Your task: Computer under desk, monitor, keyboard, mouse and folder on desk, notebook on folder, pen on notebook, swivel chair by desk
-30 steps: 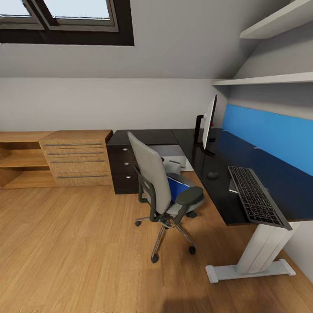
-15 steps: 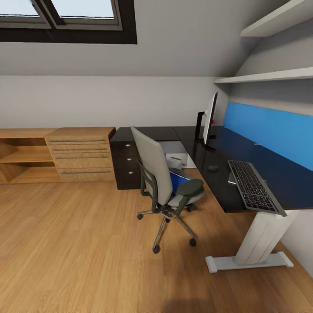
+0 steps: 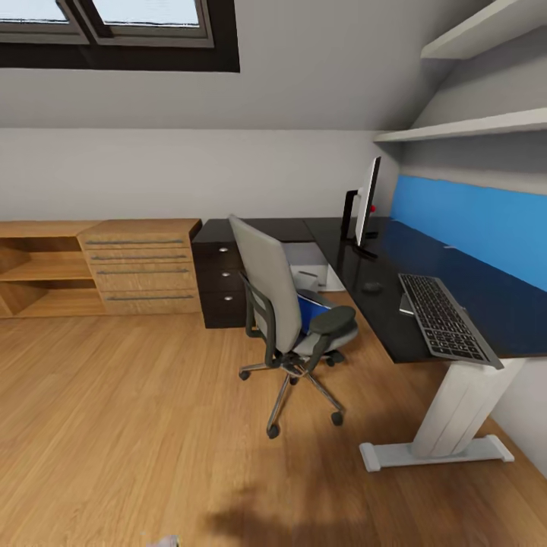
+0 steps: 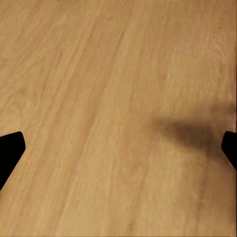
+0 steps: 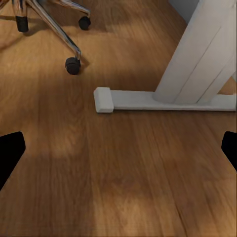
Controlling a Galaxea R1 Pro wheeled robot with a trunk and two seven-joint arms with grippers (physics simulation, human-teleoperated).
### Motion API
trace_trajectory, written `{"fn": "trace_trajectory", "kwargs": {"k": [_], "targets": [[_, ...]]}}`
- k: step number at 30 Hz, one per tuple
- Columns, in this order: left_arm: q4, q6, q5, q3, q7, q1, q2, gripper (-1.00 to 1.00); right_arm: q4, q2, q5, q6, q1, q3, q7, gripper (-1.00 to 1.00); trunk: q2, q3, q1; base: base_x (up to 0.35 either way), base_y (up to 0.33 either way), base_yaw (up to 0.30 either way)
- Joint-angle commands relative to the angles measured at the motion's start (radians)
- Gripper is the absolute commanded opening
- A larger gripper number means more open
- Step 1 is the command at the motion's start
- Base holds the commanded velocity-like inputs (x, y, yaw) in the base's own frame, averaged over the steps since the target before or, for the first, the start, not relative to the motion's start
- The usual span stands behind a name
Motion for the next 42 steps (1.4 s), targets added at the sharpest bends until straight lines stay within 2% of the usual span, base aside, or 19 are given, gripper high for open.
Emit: {"fn": "trace_trajectory", "kwargs": {"k": [1,2,3,5,7,10,12,15,16,19,20,22,25,28,31,34,39,40,42], "targets": [[-0.086,0.154,0.010,0.000,0.013,-0.026,-0.007,1.00,-0.018,0.008,0.009,0.006,-0.014,-0.001,-0.009,1.00,-0.008,-0.004,0.004,0.000,0.000,0.000],[-0.157,0.296,0.017,0.000,0.020,-0.053,-0.021,1.00,-0.032,0.021,0.009,0.021,-0.034,-0.001,-0.008,1.00,-0.015,-0.008,0.008,0.000,0.000,0.000],[-0.260,0.505,0.043,-0.002,0.034,-0.144,-0.087,1.00,-0.051,0.072,0.007,0.117,-0.153,-0.001,-0.008,1.00,-0.022,-0.011,0.011,0.000,0.000,0.000],[-0.265,0.541,0.048,-0.004,0.037,-0.195,-0.109,1.00,-0.054,0.104,0.006,0.194,-0.232,-0.001,-0.005,1.00,-0.036,-0.017,0.019,0.000,0.000,0.000],[-0.242,0.565,0.051,-0.006,0.040,-0.276,-0.128,1.00,-0.057,0.154,0.004,0.315,-0.347,-0.001,-0.003,1.00,-0.050,-0.023,0.027,0.000,0.000,0.000],[-0.228,0.573,0.054,-0.007,0.041,-0.328,-0.128,1.00,-0.058,0.180,-0.003,0.389,-0.435,-0.003,-0.001,1.00,-0.071,-0.033,0.038,0.000,0.000,0.000],[-0.228,0.574,0.057,0.000,0.039,-0.371,-0.128,1.00,-0.060,0.228,-0.069,0.491,-0.561,-0.004,0.007,1.00,-0.085,-0.039,0.046,0.000,0.000,0.000],[-0.216,0.569,0.056,0.001,0.041,-0.382,-0.128,1.00,-0.071,0.252,-0.112,0.623,-0.635,-0.004,0.009,1.00,-0.106,-0.048,0.057,0.000,0.000,0.000],[-0.225,0.566,0.055,0.002,0.040,-0.385,-0.128,1.00,-0.155,0.252,-0.132,0.881,-0.707,-0.005,0.006,1.00,-0.113,-0.051,0.061,0.000,0.000,0.000],[-0.242,0.566,0.053,0.003,0.040,-0.386,-0.127,1.00,-0.208,0.252,-0.168,1.072,-0.724,-0.007,0.001,1.00,-0.134,-0.061,0.073,0.000,0.000,0.000],[-0.245,0.566,0.054,0.003,0.040,-0.386,-0.121,1.00,-0.213,0.252,-0.175,1.101,-0.726,-0.007,-0.002,1.00,-0.141,-0.064,0.077,0.000,0.000,0.000],[-0.277,0.570,0.056,0.004,0.040,-0.386,-0.087,1.00,-0.229,0.252,-0.198,1.190,-0.731,-0.005,-0.016,1.00,-0.155,-0.070,0.084,0.000,0.000,0.000],[-0.386,0.582,0.058,0.005,0.040,-0.384,-0.066,1.00,-0.247,0.252,-0.207,1.265,-0.732,-0.004,-0.022,1.00,-0.176,-0.080,0.096,0.000,0.000,0.000],[-0.437,0.612,0.061,0.004,0.040,-0.373,-0.066,1.00,-0.322,0.252,-0.209,1.324,-0.729,-0.001,-0.023,1.00,-0.197,-0.089,0.107,0.000,0.000,0.000],[-0.499,0.664,0.068,0.004,0.039,-0.364,-0.066,1.00,-0.507,0.252,-0.211,1.363,-0.670,0.001,-0.023,1.00,-0.218,-0.098,0.119,0.000,0.000,0.000],[-0.633,0.782,0.112,0.007,0.038,-0.325,-0.059,1.00,-0.641,0.252,-0.208,1.372,-0.596,0.006,-0.024,1.00,-0.239,-0.108,0.130,0.000,0.000,0.000],[-0.841,0.925,0.173,0.011,0.038,-0.212,-0.048,1.00,-0.791,0.252,-0.207,1.375,-0.526,0.008,-0.024,1.00,-0.274,-0.123,0.149,0.000,0.000,0.000],[-0.889,0.956,0.186,0.013,0.039,-0.169,-0.046,1.00,-0.868,0.252,-0.210,1.375,-0.495,0.007,-0.025,1.00,-0.281,-0.127,0.153,0.000,0.000,0.000],[-0.891,0.956,0.186,0.013,0.039,-0.167,-0.046,1.00,-0.872,0.252,-0.210,1.375,-0.493,0.007,-0.025,1.00,-0.295,-0.133,0.161,0.000,0.000,0.000]]}}
